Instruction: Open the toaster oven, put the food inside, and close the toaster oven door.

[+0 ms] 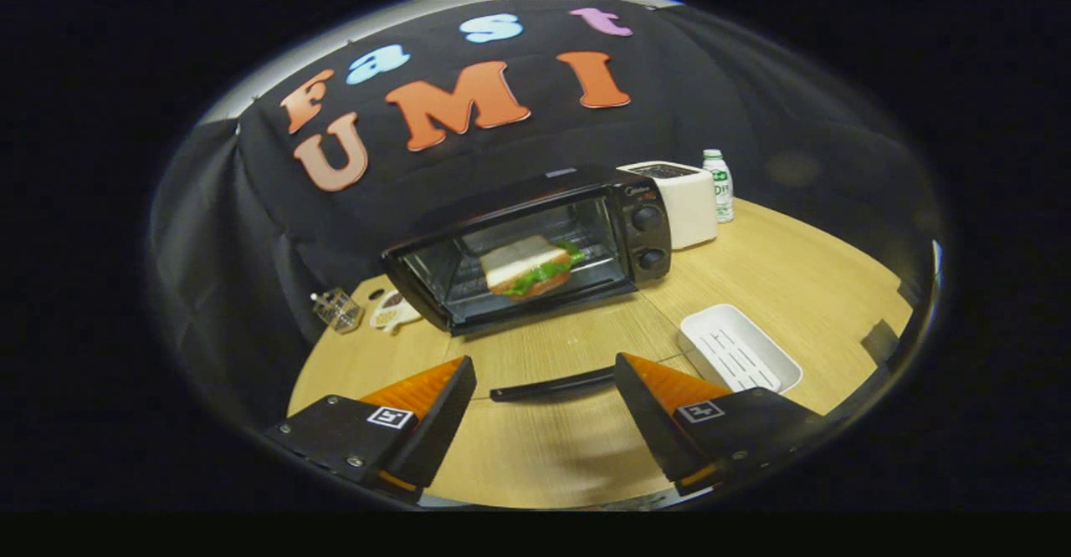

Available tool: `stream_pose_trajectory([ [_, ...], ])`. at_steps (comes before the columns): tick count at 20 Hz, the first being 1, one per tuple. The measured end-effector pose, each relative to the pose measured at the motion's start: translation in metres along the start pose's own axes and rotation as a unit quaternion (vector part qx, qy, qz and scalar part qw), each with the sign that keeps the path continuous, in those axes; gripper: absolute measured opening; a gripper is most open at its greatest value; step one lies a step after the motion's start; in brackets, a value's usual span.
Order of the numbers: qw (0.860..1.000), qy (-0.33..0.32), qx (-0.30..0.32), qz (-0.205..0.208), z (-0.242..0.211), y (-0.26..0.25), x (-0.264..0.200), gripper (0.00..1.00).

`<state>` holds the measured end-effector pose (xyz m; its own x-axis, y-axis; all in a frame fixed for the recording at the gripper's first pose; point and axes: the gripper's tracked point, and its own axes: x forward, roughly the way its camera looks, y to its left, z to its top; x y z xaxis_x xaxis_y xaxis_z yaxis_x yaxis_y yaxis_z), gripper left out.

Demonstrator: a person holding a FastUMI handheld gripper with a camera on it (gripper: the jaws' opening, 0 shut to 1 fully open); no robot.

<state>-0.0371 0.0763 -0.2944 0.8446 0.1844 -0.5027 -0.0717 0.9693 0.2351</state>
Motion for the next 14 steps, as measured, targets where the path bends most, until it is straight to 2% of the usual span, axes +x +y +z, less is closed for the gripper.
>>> stream_pose_trajectory([
  [6,0.990,0.045,-0.130,-0.026,-0.050,-0.006,0.022,0.99],
  [10,0.989,0.076,-0.127,-0.026,-0.075,-0.009,0.043,1.00],
  [14,0.989,0.086,-0.117,-0.039,-0.077,-0.016,0.062,1.00],
])
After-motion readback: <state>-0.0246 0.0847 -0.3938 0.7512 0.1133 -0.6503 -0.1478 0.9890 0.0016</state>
